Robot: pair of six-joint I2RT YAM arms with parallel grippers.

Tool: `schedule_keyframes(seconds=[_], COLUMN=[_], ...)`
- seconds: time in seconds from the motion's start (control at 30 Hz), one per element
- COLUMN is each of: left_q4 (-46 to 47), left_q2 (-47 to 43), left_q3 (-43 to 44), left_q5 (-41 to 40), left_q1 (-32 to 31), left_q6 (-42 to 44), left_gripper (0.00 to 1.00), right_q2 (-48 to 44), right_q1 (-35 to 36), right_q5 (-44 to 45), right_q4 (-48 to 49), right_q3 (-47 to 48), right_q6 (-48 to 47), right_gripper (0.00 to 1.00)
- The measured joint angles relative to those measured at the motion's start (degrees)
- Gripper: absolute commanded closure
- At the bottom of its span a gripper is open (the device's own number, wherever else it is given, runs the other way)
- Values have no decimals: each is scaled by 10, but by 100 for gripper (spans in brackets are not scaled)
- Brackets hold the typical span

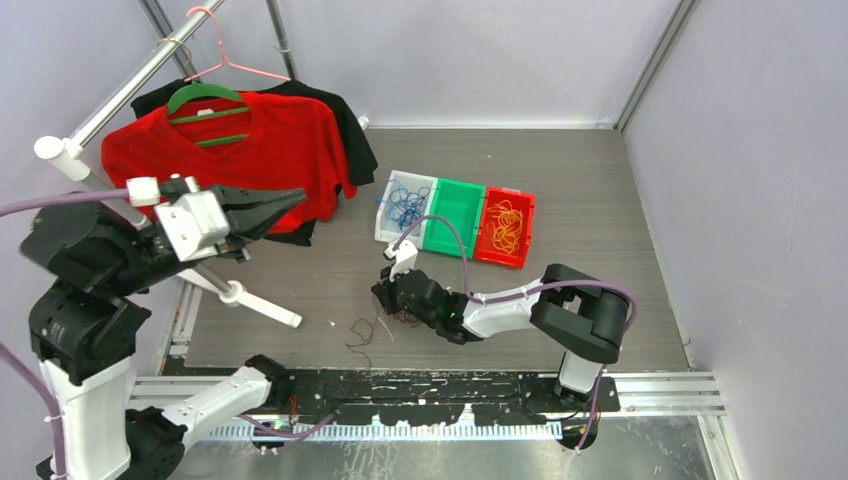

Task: Untangle the cables

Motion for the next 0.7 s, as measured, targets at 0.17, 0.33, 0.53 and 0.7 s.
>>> schedule_keyframes(seconds=[0.17, 0.33, 0.53, 0.7], left_q4=[-2, -32, -27, 12], left_q2=[-22, -37, -46, -64], left_q3=[-136, -336, -456, -507], left_q5=[-19, -31, -26, -17], left_q1=[-1, -1, -1, -5], left_q6=[5, -19, -75, -140], left_gripper=[59, 32, 14, 13], right_q2=[-16, -73, -85, -85], right_q1=[0, -3, -3, -3], right_q5=[-5, 14, 54, 76], right_q4=[-1, -71, -171, -229], right_q3=[-2, 26, 115, 143], right_q6=[6, 13, 17, 22], right_gripper=[99, 99, 99, 99])
